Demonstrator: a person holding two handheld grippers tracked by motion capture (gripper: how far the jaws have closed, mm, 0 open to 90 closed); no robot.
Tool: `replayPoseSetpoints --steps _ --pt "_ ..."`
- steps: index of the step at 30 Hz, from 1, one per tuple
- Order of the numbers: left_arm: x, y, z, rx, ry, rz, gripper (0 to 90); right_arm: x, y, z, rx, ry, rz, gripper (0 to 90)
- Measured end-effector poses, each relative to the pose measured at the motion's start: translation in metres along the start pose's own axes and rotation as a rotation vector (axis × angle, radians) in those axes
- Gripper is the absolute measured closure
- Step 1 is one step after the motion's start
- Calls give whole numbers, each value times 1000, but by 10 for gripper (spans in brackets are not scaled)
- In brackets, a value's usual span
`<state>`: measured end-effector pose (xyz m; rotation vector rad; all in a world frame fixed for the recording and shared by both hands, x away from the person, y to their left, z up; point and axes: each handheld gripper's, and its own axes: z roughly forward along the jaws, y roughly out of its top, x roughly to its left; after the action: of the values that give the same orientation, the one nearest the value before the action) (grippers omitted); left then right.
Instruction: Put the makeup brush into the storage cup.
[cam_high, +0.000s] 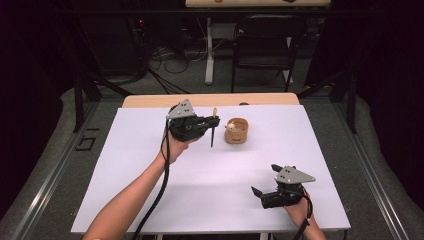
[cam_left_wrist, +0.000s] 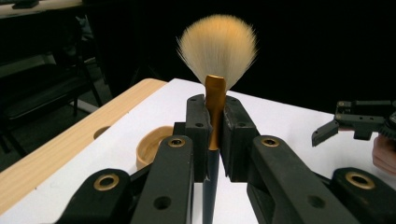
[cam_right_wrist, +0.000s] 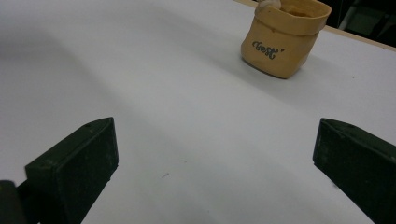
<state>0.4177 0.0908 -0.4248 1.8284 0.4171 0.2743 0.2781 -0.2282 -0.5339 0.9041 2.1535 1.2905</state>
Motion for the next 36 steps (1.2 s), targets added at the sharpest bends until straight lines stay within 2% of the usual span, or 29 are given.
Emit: replayPoseSetpoints --steps 5,18,36 --pt "1 8 4 -3 -6 5 829 -1 0 -1 0 0 3 0" --pt "10 25 5 -35 20 2 829 -2 0 -2 -1 1 18 0" --pt "17 37 17 -50 39 -1 829 -3 0 -2 -17 3 15 0"
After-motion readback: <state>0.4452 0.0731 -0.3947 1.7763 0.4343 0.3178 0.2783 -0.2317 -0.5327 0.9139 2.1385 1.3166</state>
